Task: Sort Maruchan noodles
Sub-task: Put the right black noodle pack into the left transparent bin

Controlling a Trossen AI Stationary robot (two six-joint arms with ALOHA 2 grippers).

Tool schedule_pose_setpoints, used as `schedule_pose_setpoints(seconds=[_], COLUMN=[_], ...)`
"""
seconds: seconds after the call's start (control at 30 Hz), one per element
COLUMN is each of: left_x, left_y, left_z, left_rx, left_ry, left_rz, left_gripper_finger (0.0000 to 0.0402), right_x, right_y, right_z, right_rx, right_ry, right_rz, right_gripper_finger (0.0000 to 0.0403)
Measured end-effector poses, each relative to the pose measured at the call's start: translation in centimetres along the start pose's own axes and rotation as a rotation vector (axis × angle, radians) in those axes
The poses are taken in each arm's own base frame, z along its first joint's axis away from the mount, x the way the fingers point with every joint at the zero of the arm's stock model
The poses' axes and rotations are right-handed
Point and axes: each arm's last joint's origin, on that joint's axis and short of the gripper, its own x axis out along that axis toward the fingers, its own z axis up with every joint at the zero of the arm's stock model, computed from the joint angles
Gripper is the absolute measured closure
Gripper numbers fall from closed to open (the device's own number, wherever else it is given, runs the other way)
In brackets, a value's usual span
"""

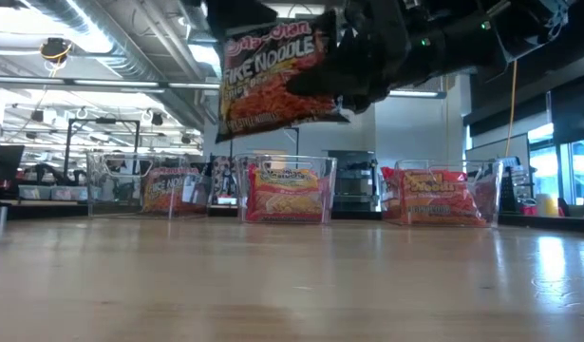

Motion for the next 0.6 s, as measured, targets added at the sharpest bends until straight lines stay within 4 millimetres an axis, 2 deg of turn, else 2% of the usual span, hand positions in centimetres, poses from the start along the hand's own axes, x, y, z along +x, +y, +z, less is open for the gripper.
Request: schedule_pose_setpoints(seconds=[0.1, 0.27, 0.37, 0.6], left_x=[1.4, 3.5, 4.4, 7.0], left_y=[0.2, 0.2, 0.1, 0.1], left_z=[1.3, 2.0, 2.8, 2.4], left_rx=[0.009, 0.015, 0.016, -0.001], left_ry=[0.112, 0.339, 0.409, 0.592], left_rz=[-0.007, 0.002, 0.008, 0.024], left_gripper_finger=[0.0129, 0.0129, 0.0129, 0.0129], right_x=[0.1, 0.1, 0.1, 0.1], right_y=[0.0, 0.0, 0.0, 0.0], right_z=[0.2, 0.2, 0.2, 0.0], right_rx=[-0.005, -0.003, 0.012, 0.012], right_ry=[0.006, 0.011, 0.019, 0.033], right_rz=[-0.001, -0.001, -0.002, -0.002], right_gripper_finger=[0.0273, 0.0273, 0.0272, 0.0272])
